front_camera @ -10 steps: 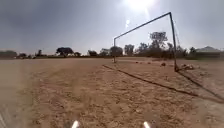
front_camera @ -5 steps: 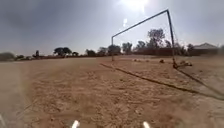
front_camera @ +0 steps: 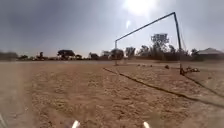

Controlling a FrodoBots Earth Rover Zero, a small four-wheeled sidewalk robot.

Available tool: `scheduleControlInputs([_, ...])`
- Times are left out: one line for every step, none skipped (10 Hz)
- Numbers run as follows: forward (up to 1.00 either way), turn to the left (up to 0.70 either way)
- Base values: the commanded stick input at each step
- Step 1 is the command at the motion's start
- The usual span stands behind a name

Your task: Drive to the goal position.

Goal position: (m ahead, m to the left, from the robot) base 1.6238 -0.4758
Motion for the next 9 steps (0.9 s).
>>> scheduleControlInputs([0.70,0.00])
scheduleControlInputs([0.70,0.00])
scheduleControlInputs([0.70,0.00])
scheduleControlInputs([0.70,0.00])
scheduleControlInputs([0.70,0.00])
scheduleControlInputs([0.70,0.00])
scheduleControlInputs([0.70,0.00])
scheduleControlInputs([0.70,0.00])
scheduleControlInputs([0.70,0.00])
